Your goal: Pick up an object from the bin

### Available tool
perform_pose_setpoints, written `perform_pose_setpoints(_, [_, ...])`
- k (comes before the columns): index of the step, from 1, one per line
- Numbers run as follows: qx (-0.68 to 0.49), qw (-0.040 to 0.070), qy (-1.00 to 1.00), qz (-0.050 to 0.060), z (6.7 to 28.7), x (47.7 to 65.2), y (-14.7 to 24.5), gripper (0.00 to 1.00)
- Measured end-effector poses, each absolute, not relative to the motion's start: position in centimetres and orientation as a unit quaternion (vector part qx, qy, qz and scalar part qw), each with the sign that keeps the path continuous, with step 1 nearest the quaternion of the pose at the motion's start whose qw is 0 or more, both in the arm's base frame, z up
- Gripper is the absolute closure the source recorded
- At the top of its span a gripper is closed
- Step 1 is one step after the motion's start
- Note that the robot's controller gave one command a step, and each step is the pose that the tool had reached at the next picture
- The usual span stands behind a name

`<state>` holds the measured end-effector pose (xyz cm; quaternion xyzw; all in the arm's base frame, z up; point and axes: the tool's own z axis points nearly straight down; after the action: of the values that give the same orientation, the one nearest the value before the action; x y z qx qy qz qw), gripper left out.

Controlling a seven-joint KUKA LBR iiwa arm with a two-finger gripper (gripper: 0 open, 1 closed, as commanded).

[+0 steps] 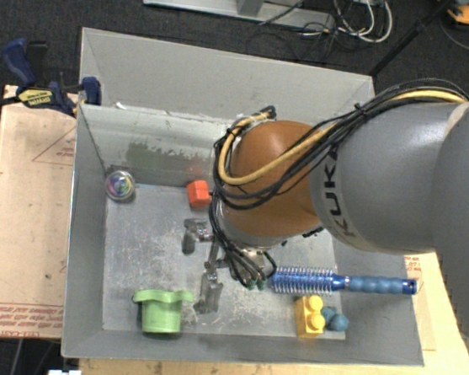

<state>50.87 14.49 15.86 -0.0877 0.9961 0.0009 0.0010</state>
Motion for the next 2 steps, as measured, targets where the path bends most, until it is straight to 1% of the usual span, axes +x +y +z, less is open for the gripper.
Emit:
perform_pose_setpoints(1, [-0.101,0.004,0.995,0.001,7.2,48.6,15.1,0.0])
perform_pose_setpoints(2, [-0.209,0.01,0.978,0.001,7.3,48.7,20.0,0.0])
